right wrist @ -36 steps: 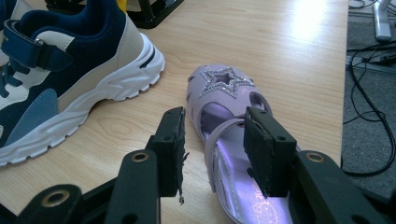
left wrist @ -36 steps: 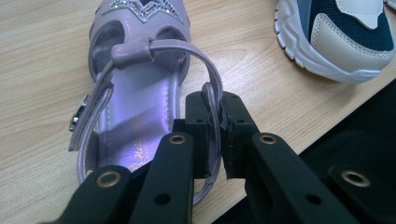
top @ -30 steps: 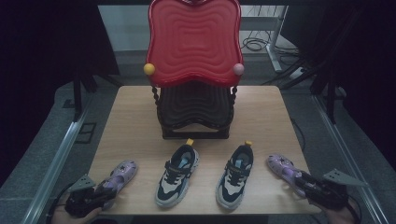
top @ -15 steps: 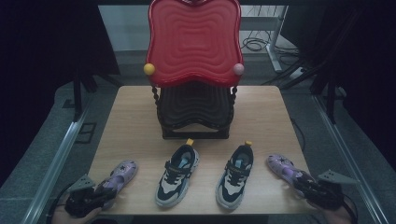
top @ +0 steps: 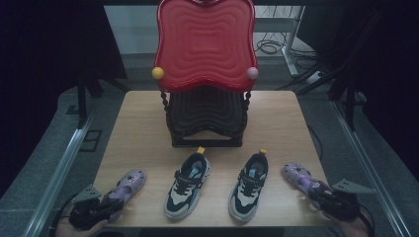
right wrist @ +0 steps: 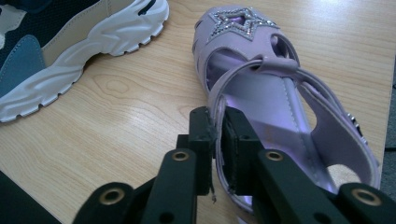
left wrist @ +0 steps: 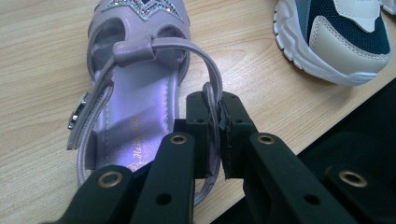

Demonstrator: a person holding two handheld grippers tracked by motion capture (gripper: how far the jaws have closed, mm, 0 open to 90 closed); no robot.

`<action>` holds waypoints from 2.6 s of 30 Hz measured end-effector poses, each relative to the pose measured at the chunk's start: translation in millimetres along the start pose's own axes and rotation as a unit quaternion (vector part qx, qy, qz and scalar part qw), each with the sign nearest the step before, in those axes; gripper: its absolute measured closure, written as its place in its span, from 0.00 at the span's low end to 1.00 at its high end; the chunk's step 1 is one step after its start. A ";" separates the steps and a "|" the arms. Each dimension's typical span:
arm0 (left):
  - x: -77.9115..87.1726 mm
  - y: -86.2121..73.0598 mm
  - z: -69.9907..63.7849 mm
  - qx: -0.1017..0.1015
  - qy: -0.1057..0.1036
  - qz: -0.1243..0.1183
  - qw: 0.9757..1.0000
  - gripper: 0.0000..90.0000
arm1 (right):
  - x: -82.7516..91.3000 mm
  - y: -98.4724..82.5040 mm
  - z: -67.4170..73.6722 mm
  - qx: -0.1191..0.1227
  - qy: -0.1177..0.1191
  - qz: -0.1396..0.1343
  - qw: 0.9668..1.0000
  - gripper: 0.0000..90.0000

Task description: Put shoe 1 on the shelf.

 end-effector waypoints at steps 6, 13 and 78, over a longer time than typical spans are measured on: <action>0.2 0.3 0.2 0.002 0.000 0.001 1.000 0.94 | 0.0 1.0 0.5 0.001 0.001 -0.003 1.000 0.95; 1.7 1.6 1.0 0.005 0.002 -0.002 1.000 0.95 | 0.6 2.2 -0.8 -0.006 0.004 -0.009 1.000 0.95; 28.7 121.4 -14.7 -0.022 -0.036 -0.194 0.980 0.96 | 21.4 89.4 44.6 0.003 0.062 -0.195 0.979 0.95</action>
Point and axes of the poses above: each handheld gripper's, and its own axes: x roughly backward along the jaws, y roughly out of its top, z roughly to its left, the point moved 7 cm from there along -x, roughly forward along the jaws, and after that the axes turned 1 degree about -x, right-handed, at the moved point
